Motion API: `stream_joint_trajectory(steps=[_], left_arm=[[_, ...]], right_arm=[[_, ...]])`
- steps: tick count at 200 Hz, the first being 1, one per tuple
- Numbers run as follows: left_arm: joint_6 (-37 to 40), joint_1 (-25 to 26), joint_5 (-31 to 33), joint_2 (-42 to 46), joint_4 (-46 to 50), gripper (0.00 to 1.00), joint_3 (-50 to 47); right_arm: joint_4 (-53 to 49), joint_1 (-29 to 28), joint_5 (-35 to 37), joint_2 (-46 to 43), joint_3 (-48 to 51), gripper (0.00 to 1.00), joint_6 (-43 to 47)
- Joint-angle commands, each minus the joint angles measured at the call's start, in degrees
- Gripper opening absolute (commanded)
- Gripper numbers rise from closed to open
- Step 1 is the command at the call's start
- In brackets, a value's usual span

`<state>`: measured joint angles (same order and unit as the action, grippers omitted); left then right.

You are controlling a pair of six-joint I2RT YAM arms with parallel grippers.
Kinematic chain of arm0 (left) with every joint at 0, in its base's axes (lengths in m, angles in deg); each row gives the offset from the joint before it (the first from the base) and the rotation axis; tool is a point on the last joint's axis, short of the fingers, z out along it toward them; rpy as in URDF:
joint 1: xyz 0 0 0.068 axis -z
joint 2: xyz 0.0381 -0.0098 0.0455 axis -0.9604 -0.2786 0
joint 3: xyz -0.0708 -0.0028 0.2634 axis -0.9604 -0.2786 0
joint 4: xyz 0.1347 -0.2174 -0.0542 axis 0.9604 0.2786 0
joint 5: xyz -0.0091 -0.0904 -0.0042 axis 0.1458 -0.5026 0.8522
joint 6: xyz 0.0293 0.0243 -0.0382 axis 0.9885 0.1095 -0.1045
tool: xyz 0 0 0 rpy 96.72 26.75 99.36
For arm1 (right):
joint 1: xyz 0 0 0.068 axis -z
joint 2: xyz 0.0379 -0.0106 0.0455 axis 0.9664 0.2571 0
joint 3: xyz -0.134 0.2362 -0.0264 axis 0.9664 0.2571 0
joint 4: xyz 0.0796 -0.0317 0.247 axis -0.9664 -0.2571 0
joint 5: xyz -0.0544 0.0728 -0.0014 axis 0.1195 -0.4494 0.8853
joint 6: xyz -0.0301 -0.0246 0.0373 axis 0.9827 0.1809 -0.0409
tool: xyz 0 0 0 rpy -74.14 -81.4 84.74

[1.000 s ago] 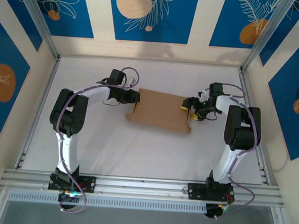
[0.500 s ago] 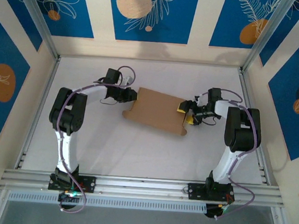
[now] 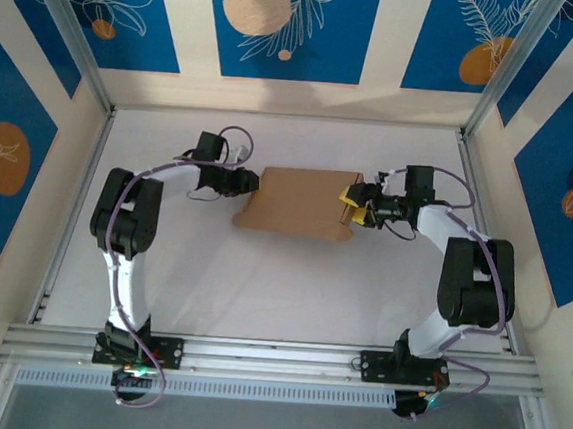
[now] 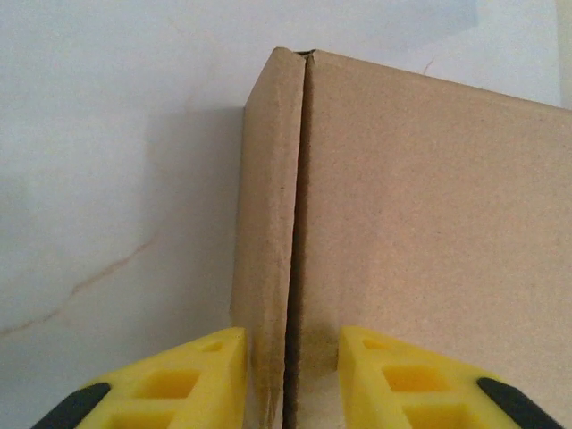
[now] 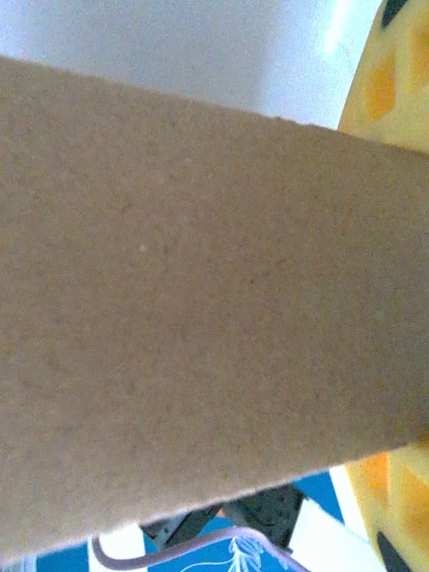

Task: Fold the paper box

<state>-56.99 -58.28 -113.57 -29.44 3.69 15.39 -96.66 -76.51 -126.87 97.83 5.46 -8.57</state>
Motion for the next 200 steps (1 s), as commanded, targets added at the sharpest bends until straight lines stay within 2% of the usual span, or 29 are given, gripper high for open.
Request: stream_joint_trajectory(steps=[1,9,40,67,82,93,106,124,158,179,200], left_arm=[[2.34,0.43,1.99,4.18,7.69,0.40,-2.18],[3.25,0.44,2.80,5.99,8.72,0.46,-2.11],[7.69,0.53,8.81,15.80,11.85,0.59,-2.97],[14.14,2.75,16.75,29.65,5.29,0.66,-10.21],[24.68,7.97,22.71,38.08,0.20,0.78,-15.39],[36.16,13.30,27.32,43.06,-3.11,0.89,-19.91],[46.54,17.96,26.69,47.34,-6.11,0.93,-24.98],[55.42,22.41,26.94,51.69,-7.39,0.97,-29.03],[67.64,31.05,31.83,51.71,-5.09,1.00,-30.07],[74.96,37.24,41.31,47.06,-11.22,1.00,-33.12],[77.31,39.56,46.30,43.16,-18.45,0.99,-34.56]], right_arm=[[-7.14,-1.08,0.43,-2.39,-2.26,0.50,-0.93],[-9.61,-1.39,1.22,-2.82,-2.92,0.49,0.14],[-14.65,-1.84,3.66,-5.32,-2.79,0.44,-0.21],[-17.30,-1.33,4.91,-6.64,-2.38,0.34,-4.78],[-17.35,-1.08,3.29,-6.62,-1.79,0.31,-8.01],[-15.50,-1.14,1.60,-7.06,-0.67,0.31,-10.05],[-13.97,-1.39,0.58,-7.78,0.71,0.31,-11.62],[-13.29,-1.49,-1.07,-8.47,1.65,0.31,-12.67],[-10.34,-1.84,-3.41,-10.33,3.49,0.31,-15.36],[-8.03,-2.02,-5.12,-10.61,4.44,0.31,-17.11],[-6.21,-2.05,-6.19,-10.65,5.71,0.31,-18.49]])
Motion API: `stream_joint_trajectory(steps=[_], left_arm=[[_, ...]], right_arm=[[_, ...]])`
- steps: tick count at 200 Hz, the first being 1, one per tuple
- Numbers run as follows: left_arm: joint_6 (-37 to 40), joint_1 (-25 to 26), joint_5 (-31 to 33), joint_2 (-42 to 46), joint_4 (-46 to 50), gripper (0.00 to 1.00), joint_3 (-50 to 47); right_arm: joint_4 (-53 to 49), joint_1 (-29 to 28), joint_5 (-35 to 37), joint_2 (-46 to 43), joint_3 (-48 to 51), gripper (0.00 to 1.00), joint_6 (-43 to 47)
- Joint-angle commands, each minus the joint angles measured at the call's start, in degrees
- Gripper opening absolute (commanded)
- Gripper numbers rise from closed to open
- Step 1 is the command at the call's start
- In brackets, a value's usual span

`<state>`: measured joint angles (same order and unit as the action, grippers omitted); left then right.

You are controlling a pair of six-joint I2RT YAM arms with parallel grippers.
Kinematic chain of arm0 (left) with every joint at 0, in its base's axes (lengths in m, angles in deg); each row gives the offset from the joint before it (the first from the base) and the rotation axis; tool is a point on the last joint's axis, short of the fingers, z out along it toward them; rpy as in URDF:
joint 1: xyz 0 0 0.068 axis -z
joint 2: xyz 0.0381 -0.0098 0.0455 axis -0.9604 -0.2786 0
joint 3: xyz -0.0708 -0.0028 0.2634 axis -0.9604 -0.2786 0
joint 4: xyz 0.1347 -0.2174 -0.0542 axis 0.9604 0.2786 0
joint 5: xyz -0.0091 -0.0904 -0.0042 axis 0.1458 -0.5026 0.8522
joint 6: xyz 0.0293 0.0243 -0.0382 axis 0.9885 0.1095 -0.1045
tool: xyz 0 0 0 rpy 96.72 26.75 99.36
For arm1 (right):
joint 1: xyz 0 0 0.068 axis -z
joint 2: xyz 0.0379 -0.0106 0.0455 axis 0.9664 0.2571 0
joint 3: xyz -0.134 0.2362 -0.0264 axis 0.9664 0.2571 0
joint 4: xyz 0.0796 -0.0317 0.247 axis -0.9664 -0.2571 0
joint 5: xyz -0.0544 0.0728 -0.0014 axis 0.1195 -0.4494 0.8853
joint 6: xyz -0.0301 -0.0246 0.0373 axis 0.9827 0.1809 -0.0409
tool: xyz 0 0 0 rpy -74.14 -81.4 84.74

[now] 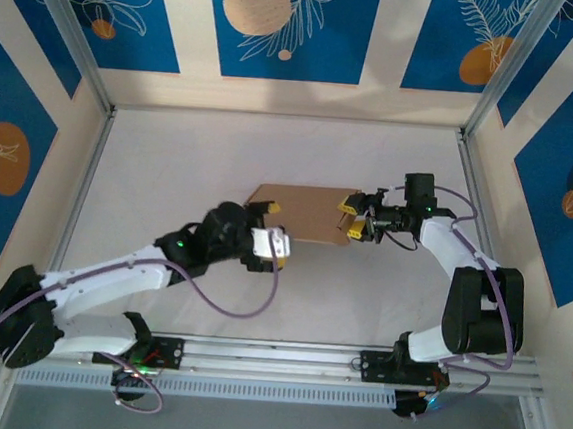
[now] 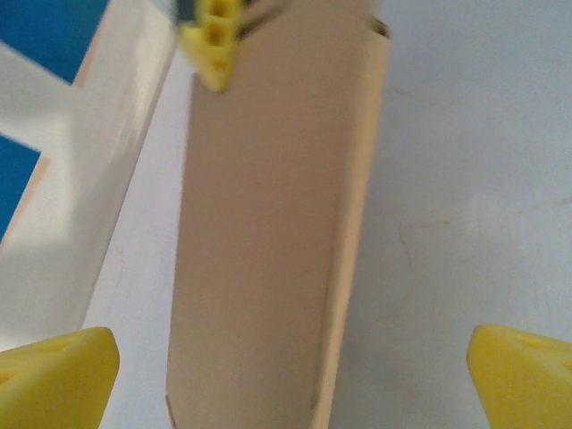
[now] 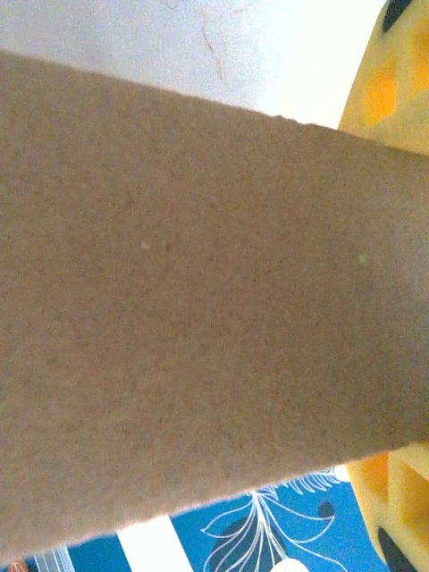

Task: Fold the paper box

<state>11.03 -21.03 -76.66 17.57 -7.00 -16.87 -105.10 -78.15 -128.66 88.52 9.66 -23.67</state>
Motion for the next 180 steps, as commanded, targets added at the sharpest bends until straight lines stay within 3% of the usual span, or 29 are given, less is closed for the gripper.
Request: stream_joint_trajectory(steps=[1,26,54,82,132,153,168,180], left_arm=[[9.29,2.40,9.45,-3.99,-8.00,0.99,-2.30],[12.01,4.54,14.93,-7.84,-12.43,0.96,-2.88],[18.74,6.26,25.56,-12.93,-30.36,0.89,-6.68],[22.06,6.27,29.32,-14.58,-43.52,0.76,-10.32],[21.95,6.42,30.34,-15.91,-47.78,0.52,-11.71],[21.63,6.36,30.04,-14.38,-43.41,0.46,-10.23],[21.24,6.26,29.92,-11.82,-39.78,0.43,-8.98],[19.13,5.76,29.17,-8.80,-32.76,0.43,-7.01]], right_arm=[[2.36,-0.40,-4.52,-1.37,1.60,0.31,-3.46],[5.15,-0.27,-5.16,-2.55,3.61,0.31,-5.86],[9.54,-0.38,-5.86,-3.93,5.87,0.32,-9.42],[11.21,-0.16,-6.27,-4.07,6.96,0.31,-10.74],[13.22,-0.42,-5.86,-4.80,8.05,0.31,-12.92],[13.30,-1.22,-5.30,-5.49,8.27,0.32,-13.40],[12.51,-1.88,-4.59,-6.38,7.84,0.40,-13.35],[10.70,-2.41,-3.70,-7.15,7.03,0.53,-12.59]])
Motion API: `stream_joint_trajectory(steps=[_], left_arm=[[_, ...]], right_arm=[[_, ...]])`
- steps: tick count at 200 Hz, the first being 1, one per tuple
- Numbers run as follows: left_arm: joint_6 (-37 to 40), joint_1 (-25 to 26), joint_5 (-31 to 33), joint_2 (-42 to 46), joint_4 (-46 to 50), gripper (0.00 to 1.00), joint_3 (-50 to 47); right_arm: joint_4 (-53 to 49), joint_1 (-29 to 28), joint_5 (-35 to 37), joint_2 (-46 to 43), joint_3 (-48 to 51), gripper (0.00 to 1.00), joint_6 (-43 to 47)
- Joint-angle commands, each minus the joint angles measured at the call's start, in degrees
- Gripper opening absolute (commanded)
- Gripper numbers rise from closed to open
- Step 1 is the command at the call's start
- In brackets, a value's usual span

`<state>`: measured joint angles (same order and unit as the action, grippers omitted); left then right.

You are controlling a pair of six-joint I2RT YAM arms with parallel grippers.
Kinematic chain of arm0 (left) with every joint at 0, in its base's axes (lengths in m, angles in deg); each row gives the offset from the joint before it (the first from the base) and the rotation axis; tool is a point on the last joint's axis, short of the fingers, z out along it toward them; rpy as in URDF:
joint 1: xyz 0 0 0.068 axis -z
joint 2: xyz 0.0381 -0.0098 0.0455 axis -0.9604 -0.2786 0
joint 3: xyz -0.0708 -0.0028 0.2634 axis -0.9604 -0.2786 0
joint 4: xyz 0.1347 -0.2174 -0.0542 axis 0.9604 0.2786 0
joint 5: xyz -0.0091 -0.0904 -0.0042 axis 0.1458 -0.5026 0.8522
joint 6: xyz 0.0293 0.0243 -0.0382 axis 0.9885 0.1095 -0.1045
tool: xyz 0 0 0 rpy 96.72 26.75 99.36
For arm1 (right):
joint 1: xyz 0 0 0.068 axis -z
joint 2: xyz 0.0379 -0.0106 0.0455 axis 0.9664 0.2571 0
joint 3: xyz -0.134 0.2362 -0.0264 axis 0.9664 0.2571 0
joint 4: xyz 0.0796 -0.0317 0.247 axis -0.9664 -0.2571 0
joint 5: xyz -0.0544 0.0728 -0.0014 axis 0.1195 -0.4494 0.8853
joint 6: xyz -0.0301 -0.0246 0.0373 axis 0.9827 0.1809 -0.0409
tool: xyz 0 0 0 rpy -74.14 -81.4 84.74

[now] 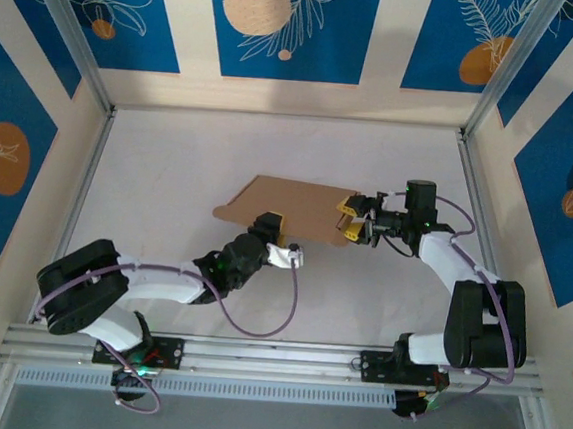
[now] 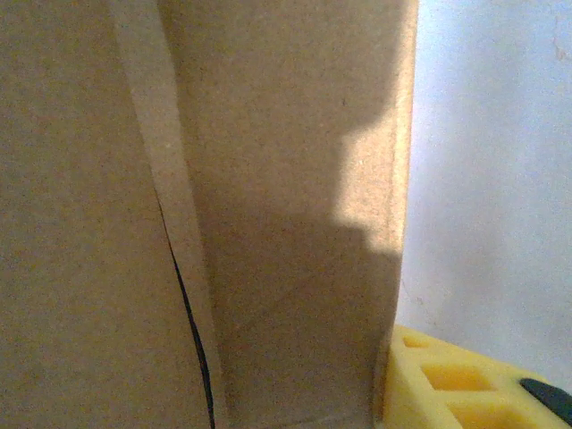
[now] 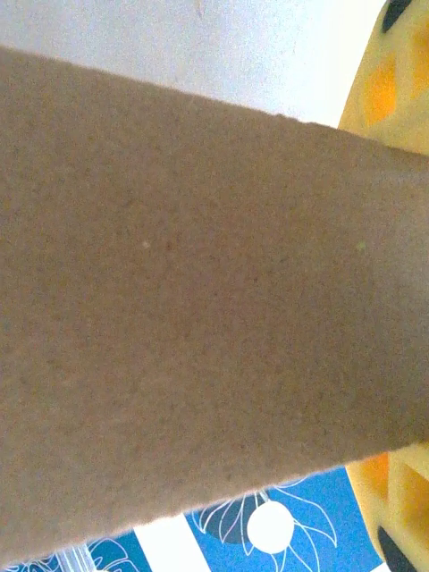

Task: Fold the paper box

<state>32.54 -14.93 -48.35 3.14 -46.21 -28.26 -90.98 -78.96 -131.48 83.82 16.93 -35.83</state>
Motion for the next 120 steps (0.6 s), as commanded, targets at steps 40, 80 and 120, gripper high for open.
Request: stream_joint_trajectory(steps=[40,80,120], left_arm=[[-11.36,-1.68,-4.98,13.12,43.27,0.45,17.62],[-17.40,-2.28,-9.77,12.25,72.33,0.45,31.31],[-20.94,-3.58,-16.53,7.49,92.23,0.44,42.31]], right_arm=[[-17.13,-1.73,8.22,-9.84,-4.42,0.80,5.60],[-36.25,-0.82,28.03,-18.72,-10.36,0.85,16.95],[-41.96,-1.30,41.73,-26.83,-11.90,0.74,27.48]])
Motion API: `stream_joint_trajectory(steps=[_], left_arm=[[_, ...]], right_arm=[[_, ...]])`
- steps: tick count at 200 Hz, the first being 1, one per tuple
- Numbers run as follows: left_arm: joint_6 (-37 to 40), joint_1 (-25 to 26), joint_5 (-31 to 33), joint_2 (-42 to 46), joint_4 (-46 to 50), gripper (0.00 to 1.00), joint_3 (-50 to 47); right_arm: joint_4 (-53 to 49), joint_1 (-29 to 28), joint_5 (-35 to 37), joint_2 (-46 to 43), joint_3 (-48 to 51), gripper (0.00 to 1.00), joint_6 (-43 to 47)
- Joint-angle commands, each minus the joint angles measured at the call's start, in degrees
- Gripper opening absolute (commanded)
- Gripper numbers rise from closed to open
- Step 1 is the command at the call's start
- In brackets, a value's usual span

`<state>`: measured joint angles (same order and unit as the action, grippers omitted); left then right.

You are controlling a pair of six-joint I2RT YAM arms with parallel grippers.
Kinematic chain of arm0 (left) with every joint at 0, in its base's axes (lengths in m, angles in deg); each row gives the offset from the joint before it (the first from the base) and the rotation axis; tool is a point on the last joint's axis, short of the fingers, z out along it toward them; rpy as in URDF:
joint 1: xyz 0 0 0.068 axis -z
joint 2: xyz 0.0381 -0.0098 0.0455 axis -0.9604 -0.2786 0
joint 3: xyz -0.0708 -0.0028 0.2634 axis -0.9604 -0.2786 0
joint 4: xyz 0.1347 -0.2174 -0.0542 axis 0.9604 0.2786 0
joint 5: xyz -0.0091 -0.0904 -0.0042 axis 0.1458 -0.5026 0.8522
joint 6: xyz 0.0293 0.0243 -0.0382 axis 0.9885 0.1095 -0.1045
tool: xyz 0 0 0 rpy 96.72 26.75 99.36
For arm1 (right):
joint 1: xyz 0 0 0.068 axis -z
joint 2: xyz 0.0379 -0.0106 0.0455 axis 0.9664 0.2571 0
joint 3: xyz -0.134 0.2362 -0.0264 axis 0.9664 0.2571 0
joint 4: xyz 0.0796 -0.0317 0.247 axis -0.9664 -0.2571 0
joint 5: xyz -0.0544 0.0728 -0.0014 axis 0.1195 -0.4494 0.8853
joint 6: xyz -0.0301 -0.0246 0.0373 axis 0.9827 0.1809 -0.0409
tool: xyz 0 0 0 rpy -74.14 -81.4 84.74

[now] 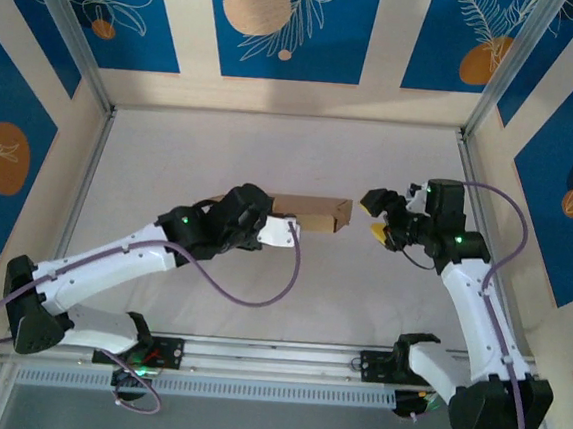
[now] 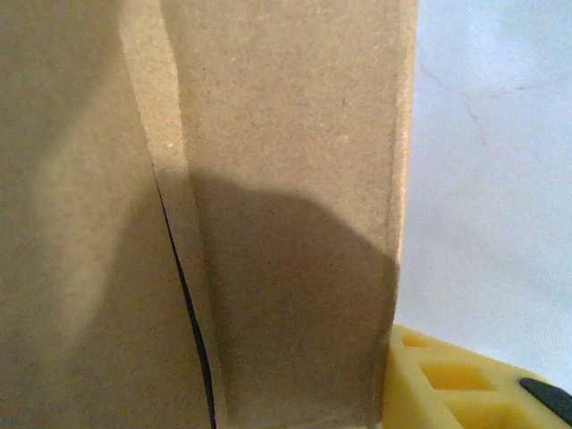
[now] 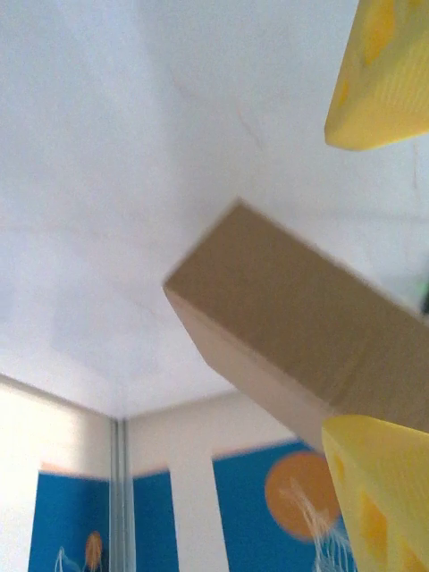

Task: Fold the paper box

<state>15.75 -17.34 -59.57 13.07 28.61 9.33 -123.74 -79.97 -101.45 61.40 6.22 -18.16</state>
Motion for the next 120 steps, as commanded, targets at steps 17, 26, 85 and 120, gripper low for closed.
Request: stream_joint_trajectory(steps=[17,26,85,120], left_arm=[[-3.37,-1.80,-7.13,-4.84,20.40,0.44,7.05],[-2.45,-1.82,-8.22,-6.58,22.76,0.45,8.49],[-2.26,-3.23,-19.10,-15.29,30.31,0.48,14.96],[-2.93,-3.21,-20.30,-19.84,31.29,0.47,18.53]], right_arm=[[-9.05,-0.41,13.77,-8.12,-1.45,0.69,14.02],[-8.04,-0.54,13.11,-9.67,-1.30,0.63,16.03],[-7.29,-9.29,12.27,-10.58,-4.99,0.39,30.58],[-13.12,-14.27,7.22,-8.10,-9.96,0.36,43.78]])
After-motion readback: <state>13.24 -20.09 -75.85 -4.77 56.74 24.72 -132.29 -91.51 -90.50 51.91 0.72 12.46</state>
